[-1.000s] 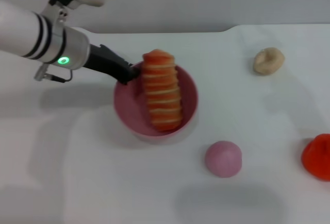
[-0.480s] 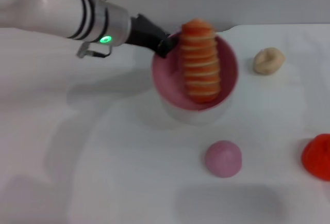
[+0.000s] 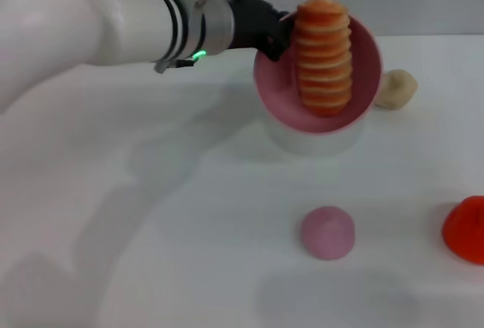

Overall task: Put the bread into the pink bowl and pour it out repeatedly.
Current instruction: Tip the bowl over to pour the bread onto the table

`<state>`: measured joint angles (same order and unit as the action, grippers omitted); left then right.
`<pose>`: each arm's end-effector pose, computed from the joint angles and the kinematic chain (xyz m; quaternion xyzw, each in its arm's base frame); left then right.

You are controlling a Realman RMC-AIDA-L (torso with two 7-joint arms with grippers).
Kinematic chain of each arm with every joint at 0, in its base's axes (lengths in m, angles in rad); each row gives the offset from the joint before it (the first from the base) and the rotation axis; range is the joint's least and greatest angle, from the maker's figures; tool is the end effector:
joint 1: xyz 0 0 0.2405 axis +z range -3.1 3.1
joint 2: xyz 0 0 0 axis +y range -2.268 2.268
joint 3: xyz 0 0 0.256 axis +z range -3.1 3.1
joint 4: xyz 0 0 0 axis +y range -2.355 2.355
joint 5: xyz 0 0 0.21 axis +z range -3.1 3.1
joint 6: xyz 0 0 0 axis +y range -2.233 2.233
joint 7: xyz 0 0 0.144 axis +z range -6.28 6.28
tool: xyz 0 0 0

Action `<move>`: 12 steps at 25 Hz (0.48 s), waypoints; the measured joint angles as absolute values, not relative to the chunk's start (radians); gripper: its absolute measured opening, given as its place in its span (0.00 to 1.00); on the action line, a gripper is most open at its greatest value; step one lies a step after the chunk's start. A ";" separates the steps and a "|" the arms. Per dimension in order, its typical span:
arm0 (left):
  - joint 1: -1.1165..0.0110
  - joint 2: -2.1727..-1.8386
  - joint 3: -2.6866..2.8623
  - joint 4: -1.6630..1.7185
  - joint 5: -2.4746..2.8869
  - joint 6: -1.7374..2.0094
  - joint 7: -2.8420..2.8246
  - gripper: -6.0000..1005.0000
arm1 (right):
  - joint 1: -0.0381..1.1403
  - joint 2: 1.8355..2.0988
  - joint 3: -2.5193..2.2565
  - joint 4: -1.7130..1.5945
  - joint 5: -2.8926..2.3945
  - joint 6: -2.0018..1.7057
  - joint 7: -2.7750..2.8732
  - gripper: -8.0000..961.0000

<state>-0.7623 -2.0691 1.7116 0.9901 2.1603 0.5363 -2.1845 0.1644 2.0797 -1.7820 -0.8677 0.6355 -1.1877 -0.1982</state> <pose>-0.0978 0.4328 -0.0705 -0.9393 -0.0811 -0.0633 0.3274 0.2608 0.3285 0.0907 -0.4939 0.1072 0.4105 0.7590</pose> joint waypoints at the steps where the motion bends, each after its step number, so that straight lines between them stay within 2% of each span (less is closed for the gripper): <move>1: -0.760 -2.069 1.722 0.990 2.161 0.518 -2.184 0.06 | 0.158 2.081 -1.772 -0.860 0.637 -1.200 -0.198 0.54; 12: -0.687 -2.069 1.948 0.995 2.229 0.139 -2.180 0.06 | 0.130 2.081 -1.728 -0.804 0.709 -1.261 -0.170 0.54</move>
<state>-0.6874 -2.0693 1.9477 0.9953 2.2292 0.1388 -2.1804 0.1300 2.0809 -1.7275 -0.8040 0.7086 -1.2608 -0.1704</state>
